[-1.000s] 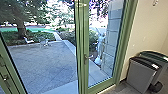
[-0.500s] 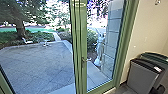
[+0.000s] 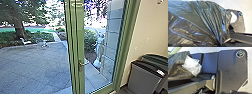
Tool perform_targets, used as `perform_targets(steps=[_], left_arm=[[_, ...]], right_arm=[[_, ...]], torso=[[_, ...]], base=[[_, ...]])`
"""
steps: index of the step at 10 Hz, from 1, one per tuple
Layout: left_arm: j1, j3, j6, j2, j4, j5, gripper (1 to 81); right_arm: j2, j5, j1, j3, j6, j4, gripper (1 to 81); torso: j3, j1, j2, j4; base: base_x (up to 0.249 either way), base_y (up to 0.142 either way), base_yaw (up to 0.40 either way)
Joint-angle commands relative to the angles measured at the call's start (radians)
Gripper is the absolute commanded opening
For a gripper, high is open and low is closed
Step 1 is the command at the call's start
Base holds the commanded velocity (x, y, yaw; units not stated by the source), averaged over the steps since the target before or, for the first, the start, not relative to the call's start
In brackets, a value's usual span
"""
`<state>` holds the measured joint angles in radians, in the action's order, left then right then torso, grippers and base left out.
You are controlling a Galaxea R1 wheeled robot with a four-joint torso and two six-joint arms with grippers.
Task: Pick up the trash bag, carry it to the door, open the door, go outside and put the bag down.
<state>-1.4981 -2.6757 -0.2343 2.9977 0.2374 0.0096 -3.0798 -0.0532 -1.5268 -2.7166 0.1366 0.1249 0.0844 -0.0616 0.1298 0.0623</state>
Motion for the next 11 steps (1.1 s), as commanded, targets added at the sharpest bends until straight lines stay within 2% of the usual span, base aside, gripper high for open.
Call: perform_targets(steps=[1,6,11], left_arm=[[0.038,0.002,-0.002,0.001,-0.003,0.061,1.0],[0.035,0.002,-0.002,0.003,-0.001,0.061,1.0],[0.035,0.002,-0.002,0.001,0.0,0.061,1.0]], right_arm=[[-0.024,-0.065,0.041,0.011,-0.014,0.021,81.1],[-0.024,-0.065,0.04,0.011,-0.015,0.021,81.1],[-0.024,-0.065,0.041,0.011,-0.015,0.021,81.1]], torso=[[0.0,0.0,0.0,0.0],[0.0,0.0,0.0,0.0],[0.0,0.0,0.0,0.0]], base=[[0.19,-0.065,0.0],[0.171,0.0,0.0],[0.168,-0.09,0.0]])
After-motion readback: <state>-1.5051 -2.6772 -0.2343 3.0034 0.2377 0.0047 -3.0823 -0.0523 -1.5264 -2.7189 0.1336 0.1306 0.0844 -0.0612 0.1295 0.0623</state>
